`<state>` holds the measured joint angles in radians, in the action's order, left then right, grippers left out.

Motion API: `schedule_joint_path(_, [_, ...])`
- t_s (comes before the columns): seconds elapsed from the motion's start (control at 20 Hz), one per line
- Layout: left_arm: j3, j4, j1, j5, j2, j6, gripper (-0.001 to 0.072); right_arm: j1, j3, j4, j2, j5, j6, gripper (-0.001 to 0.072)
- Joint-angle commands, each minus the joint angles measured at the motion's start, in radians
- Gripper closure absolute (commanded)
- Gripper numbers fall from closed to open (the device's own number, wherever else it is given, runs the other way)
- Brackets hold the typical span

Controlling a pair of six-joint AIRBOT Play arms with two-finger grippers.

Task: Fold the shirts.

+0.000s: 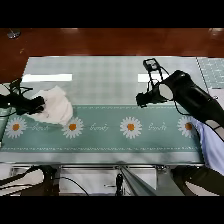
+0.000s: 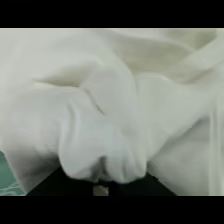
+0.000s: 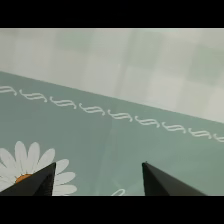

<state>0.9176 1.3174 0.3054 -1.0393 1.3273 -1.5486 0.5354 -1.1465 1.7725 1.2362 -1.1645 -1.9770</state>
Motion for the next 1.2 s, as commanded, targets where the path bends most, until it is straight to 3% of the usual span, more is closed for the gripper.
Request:
schedule_joint_path(0.0, [0.108, -0.271, -0.007, -0.084, -0.02, 0.181, 0.0673, -0.04, -0.037, 0.107, -0.066, -0.053, -0.027, 0.009])
schedule_joint_path(0.15, [0.278, -0.521, -0.014, -0.089, -0.138, 0.259, 0.0673, -0.134, -0.05, 0.12, -0.21, -0.052, -0.051, 0.0091])
schedule_joint_path(0.25, [0.409, -0.613, -0.035, -0.089, -0.201, 0.262, 0.0673, -0.192, -0.05, 0.119, -0.319, -0.052, -0.054, 0.0091])
schedule_joint_path(0.55, [0.812, -0.676, -0.213, -0.072, -0.246, 0.222, 0.0674, -0.224, -0.05, 0.122, -0.544, -0.074, -0.054, 0.0091])
schedule_joint_path(0.7, [0.911, -0.676, -0.35, -0.015, -0.246, 0.211, 0.0674, -0.224, -0.05, 0.121, -0.6, -0.103, -0.063, 0.0091])
schedule_joint_path(0.95, [0.861, -0.674, -0.646, 0.129, -0.248, 0.259, 0.0673, -0.224, -0.05, 0.122, -0.627, -0.134, -0.061, 0.0091])
schedule_joint_path(1.15, [0.569, -0.674, -0.838, 0.14, -0.254, 0.282, 0.0673, -0.224, -0.017, 0.143, -0.627, -0.114, -0.062, 0.0091])
